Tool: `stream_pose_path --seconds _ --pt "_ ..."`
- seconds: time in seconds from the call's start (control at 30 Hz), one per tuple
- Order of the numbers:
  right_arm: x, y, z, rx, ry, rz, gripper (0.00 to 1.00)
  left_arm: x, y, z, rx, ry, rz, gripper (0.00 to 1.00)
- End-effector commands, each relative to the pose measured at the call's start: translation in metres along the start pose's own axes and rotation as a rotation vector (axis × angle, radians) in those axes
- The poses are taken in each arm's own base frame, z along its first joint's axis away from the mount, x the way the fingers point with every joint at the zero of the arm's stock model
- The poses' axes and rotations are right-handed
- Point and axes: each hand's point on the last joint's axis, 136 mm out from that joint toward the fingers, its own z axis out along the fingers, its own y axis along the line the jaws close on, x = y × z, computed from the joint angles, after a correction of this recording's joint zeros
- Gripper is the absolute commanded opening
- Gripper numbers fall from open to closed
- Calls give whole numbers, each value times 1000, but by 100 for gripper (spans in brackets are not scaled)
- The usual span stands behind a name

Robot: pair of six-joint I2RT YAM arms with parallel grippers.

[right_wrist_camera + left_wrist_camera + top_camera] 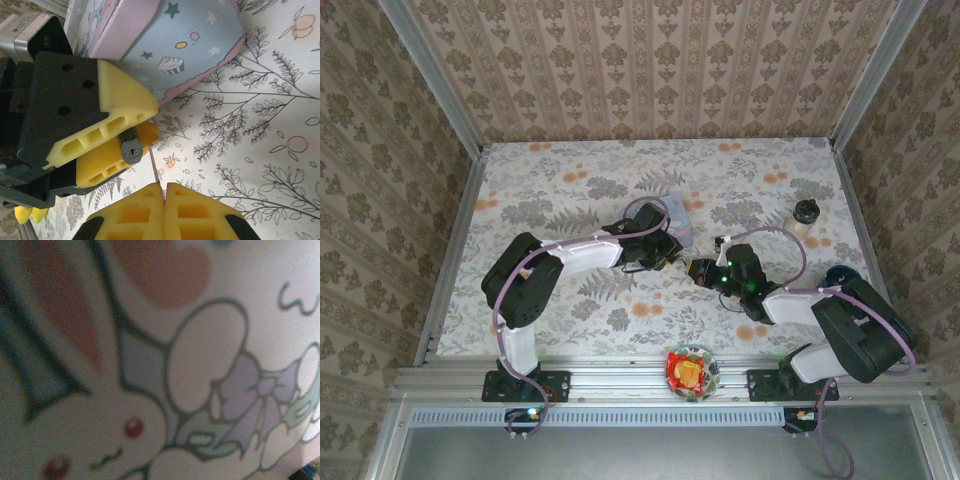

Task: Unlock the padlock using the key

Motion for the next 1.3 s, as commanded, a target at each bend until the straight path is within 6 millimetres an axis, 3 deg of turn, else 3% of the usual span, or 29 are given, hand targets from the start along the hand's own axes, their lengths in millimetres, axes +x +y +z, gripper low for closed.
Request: stream_pose_path --seconds 0.0,0.97,1.27 --pt "-1 5 -1 -7 -24 -6 0 30 26 4 -89 158 -137 21" --pt "-9 20 11 -41 -46 -11 0 35 27 8 -91 183 -130 21" --pt "-9 20 5 -37 -54 -17 0 35 27 8 -88 180 -132 21"
